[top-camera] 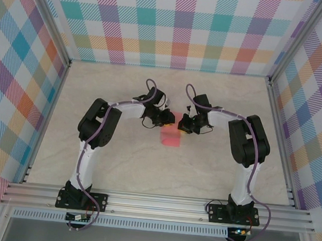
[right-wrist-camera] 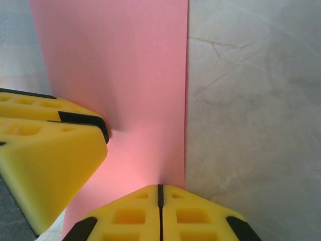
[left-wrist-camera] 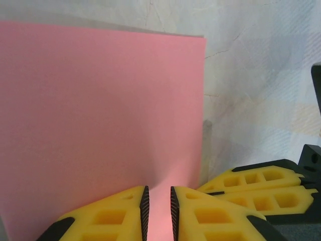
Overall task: Fold a paper plane with a square sheet of paper (fold left side to right side)
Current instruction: First fold the square sheet of paper in half at the center of the table, then hold the square sheet of paper at the center of the table.
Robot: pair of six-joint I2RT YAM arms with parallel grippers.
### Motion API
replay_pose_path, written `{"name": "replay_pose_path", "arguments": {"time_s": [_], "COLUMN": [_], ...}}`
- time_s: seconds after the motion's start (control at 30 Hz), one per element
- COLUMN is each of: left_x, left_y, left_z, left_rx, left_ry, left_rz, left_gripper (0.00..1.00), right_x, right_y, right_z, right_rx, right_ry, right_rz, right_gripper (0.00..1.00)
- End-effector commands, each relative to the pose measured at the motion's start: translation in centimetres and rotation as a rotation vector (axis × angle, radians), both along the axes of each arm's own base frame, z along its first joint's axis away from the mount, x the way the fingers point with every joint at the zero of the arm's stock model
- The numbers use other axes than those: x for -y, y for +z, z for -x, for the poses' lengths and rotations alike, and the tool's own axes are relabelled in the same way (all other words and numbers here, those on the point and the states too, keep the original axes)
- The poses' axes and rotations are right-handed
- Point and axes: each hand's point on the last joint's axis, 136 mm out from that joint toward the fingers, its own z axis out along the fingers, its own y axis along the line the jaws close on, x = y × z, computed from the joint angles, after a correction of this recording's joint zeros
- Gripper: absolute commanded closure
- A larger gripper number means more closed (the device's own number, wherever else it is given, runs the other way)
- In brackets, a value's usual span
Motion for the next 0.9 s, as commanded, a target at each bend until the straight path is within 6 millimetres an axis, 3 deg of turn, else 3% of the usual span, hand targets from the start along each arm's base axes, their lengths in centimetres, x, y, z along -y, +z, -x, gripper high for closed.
{"name": "replay_pose_path", "arguments": {"time_s": [0.0,0.17,0.33,0.6,0.87], "left_x": [-0.7,-0.5,-0.1,0.2,0.4], "left_y": [-1.6,-2.0,-1.9,-1.6,-0.8], "left_z": [0.4,0.8,0.9,1.0,1.3], "left_rx": [-0.014,-0.016,-0.013,-0.009,0.004], "left_ry": [0.014,0.011,0.005,0.001,-0.018], "left_rz": [-0.047,-0.051,-0.052,-0.052,-0.045], "left_gripper": [0.79,0.79,0.79,0.79,0.79], "right_x": [-0.3,-0.6,-0.8,-2.1,-2.3], "right_y": [0.8,3.8,3.9,2.2,-0.3], "right_z": [0.9,-2.0,-4.9,-7.3,-7.2], "right_rx": [0.001,0.078,0.089,0.052,-0.025], "right_ry": [0.004,-0.03,-0.075,-0.074,-0.059], "right_rz": [0.0,-0.078,-0.128,-0.142,-0.117], "right_gripper": [0.93,0.94,0.99,1.0,0.99]}}
